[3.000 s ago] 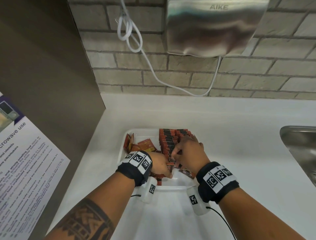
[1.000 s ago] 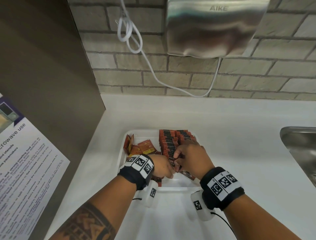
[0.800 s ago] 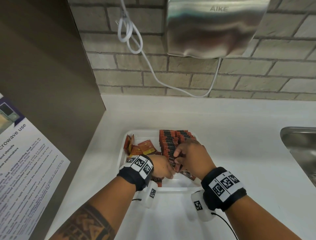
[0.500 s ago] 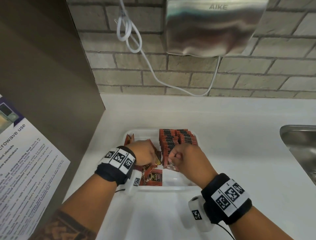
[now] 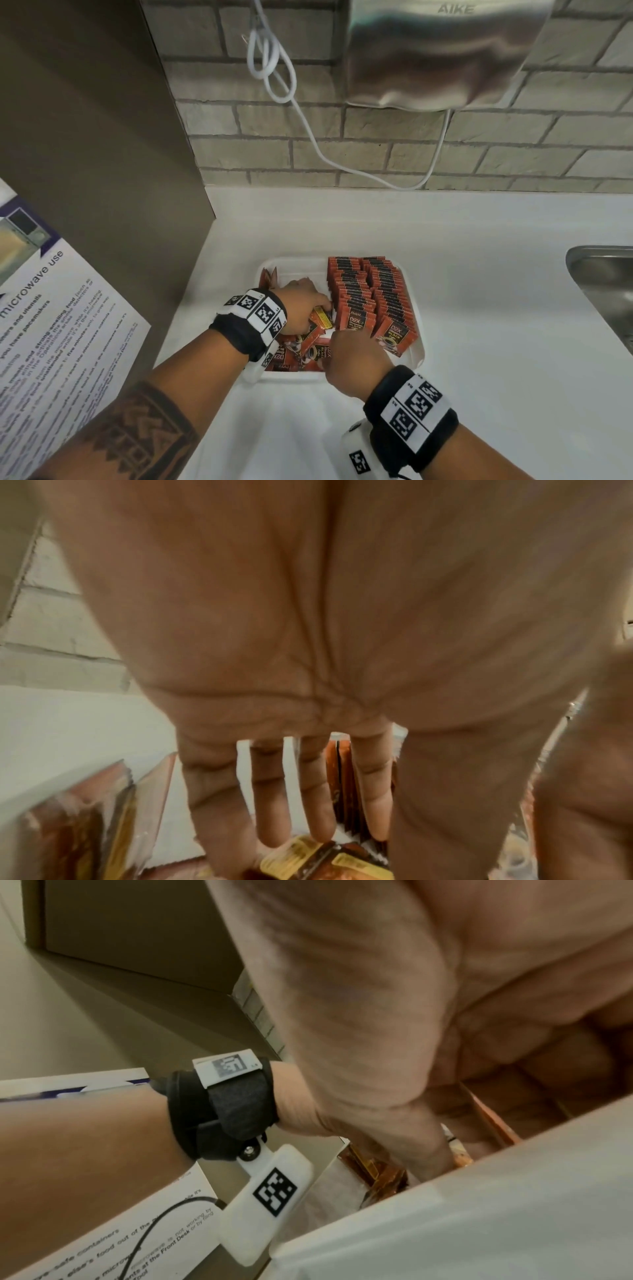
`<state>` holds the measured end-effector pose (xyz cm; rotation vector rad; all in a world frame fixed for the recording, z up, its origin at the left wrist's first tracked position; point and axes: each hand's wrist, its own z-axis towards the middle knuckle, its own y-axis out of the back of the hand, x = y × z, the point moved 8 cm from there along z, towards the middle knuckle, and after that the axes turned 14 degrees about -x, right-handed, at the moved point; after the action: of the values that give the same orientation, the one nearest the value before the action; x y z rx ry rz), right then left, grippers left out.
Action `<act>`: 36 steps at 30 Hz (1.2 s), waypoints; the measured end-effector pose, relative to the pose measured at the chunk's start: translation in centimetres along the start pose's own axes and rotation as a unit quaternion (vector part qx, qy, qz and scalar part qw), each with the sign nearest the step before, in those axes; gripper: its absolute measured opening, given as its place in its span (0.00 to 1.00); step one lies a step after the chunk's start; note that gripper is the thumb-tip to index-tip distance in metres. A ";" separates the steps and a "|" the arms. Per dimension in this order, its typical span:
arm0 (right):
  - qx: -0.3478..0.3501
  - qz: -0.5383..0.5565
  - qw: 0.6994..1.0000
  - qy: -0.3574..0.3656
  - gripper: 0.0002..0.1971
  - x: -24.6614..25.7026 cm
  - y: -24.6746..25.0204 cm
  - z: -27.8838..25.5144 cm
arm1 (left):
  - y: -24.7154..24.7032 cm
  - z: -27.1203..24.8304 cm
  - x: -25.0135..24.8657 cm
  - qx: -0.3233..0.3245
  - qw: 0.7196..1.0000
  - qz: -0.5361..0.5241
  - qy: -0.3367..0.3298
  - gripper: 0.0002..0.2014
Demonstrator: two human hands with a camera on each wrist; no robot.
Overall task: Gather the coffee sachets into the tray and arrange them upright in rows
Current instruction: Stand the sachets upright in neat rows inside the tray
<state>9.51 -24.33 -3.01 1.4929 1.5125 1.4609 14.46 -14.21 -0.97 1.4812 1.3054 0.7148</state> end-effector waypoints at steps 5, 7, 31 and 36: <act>0.002 0.022 1.000 -0.008 0.11 0.3 -0.5 0.4 | -0.4 -0.4 -0.7 0.027 0.999 0.033 -0.028 0.34; -0.007 0.033 0.999 -0.004 0.11 0.6 -0.6 0.6 | -0.8 -0.4 -0.6 0.047 0.997 0.057 -0.023 0.37; -0.036 0.108 0.993 -0.003 0.15 0.9 -0.7 0.6 | -1.1 0.7 0.3 0.043 0.997 0.053 0.025 0.40; -0.032 0.108 0.994 0.005 0.15 1.2 -0.6 0.6 | -0.8 0.6 -0.1 0.061 0.994 0.092 0.022 0.33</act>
<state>9.55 -22.94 -3.39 1.6530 1.3301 1.6264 14.72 -14.52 -1.96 1.7094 1.2762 0.8021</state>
